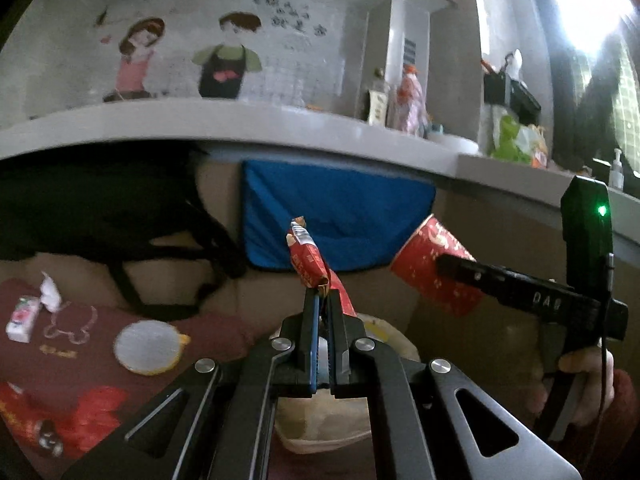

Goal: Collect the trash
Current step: 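Carry the red wrapper and red paper cup with both tools over the wastebasket, then open both tools to drop the wrapper and cup into the wastebasket, then move both tools back over the table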

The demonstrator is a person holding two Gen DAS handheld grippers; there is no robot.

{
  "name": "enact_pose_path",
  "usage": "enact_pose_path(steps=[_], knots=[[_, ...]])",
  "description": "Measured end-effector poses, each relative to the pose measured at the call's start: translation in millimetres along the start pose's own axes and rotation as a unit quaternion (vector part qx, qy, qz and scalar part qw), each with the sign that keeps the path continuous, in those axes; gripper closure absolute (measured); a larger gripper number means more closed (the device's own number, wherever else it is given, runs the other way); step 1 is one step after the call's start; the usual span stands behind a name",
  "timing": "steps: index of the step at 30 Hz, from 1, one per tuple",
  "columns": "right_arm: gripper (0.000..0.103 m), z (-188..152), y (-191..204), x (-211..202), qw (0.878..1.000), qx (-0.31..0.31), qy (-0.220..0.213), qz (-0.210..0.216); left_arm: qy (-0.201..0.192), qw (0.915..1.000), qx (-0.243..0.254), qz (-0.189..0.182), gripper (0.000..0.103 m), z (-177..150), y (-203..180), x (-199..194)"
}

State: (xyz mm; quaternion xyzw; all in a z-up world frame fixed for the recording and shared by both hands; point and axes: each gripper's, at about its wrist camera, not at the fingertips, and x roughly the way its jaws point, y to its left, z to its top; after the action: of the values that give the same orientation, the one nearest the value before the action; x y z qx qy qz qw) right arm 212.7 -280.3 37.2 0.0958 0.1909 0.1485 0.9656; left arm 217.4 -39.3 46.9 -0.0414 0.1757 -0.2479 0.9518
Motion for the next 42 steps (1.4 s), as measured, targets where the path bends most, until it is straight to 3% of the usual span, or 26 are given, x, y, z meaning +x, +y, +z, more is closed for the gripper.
enact_pose_path(steps=[9,17,23,26,28,29,30,34,42], knots=[[0.044,-22,-54,20,0.999,0.05,0.017,-0.009,0.038,0.9993,0.0,-0.006,0.1,-12,-13,48],[0.044,-31,-69,42,0.998,0.06,0.027,-0.014,0.064,0.9978,-0.003,-0.015,0.1,-22,-11,78],[0.044,-35,-80,54,0.997,0.062,0.037,-0.012,0.122,0.9918,-0.012,-0.035,0.1,-34,-7,115],[0.043,-38,-82,57,0.997,0.067,0.038,-0.008,0.176,0.9817,-0.044,-0.059,0.092,-49,0,141],[0.04,-41,-83,58,0.996,0.076,0.04,0.0,0.197,0.9769,-0.063,-0.054,0.072,-58,6,150],[0.038,-44,-84,58,0.996,0.078,0.043,0.002,0.199,0.9761,-0.07,-0.053,0.06,-61,9,151],[0.037,-47,-84,58,0.996,0.079,0.045,0.001,0.2,0.9759,-0.072,-0.05,0.057,-63,11,150],[0.034,-59,-85,57,0.995,0.085,0.055,-0.01,0.195,0.9771,-0.081,-0.028,0.057,-59,21,138],[0.023,-70,-70,41,0.993,0.103,0.056,0.009,0.146,0.9865,-0.072,0.013,0.057,-32,38,77]])
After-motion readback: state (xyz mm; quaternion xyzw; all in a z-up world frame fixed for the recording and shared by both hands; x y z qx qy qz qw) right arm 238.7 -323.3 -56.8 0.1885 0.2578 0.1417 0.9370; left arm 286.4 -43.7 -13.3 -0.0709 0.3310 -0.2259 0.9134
